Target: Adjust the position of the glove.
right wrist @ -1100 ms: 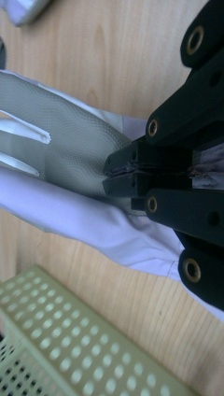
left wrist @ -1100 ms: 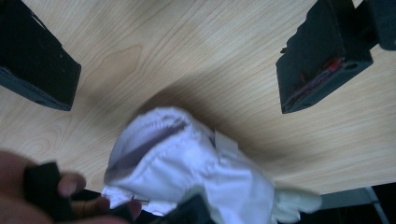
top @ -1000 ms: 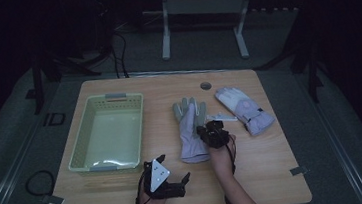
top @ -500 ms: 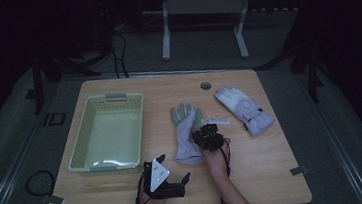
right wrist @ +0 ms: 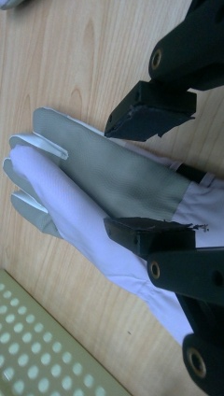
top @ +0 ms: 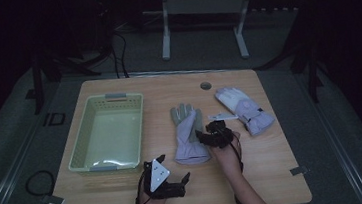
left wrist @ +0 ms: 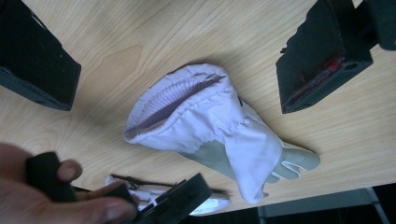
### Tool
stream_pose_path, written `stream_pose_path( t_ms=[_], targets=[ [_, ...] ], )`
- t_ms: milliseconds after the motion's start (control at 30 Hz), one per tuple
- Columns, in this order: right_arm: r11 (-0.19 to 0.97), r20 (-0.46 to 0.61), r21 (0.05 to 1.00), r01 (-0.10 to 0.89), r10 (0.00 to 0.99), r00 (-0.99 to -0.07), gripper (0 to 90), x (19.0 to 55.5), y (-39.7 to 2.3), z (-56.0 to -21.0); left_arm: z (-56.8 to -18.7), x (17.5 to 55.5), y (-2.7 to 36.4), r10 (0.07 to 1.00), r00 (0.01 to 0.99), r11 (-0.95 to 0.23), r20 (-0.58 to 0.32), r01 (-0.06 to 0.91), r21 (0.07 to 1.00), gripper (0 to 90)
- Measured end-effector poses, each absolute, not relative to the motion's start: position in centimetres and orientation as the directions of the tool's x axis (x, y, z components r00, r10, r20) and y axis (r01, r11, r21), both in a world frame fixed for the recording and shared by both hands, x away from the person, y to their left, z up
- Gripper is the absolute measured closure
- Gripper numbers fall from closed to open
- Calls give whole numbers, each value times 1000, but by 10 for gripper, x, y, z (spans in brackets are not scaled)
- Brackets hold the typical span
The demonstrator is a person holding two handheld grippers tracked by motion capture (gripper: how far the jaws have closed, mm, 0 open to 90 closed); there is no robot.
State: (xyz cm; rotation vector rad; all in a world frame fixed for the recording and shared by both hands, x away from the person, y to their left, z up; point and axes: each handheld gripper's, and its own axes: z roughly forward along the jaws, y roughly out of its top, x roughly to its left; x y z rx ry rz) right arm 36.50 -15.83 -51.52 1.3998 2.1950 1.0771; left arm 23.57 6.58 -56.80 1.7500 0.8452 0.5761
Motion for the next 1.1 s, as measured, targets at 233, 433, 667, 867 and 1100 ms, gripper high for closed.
stream_pose_path(
  t_ms=[233, 433, 667, 867, 1100],
  targets=[
    [304, 88, 731, 611, 846, -526, 531, 365, -174, -506, -568, 236, 66, 774, 633, -192, -20, 264, 945, 0],
    [341, 61, 743, 576, 822, -566, 504, 366, -186, -498, -568, 236, 66, 775, 632, -190, -22, 265, 945, 0],
    [372, 15, 773, 514, 800, -600, 491, 372, -212, -481, -568, 236, 66, 774, 633, -193, -19, 265, 945, 0],
    [371, -11, 785, 496, 809, -588, 492, 382, -242, -473, -568, 236, 66, 774, 633, -192, -21, 265, 945, 0],
    [367, -31, 782, 503, 831, -556, 502, 391, -281, -480, -568, 236, 66, 774, 633, -191, -21, 266, 945, 0]
  ],
)
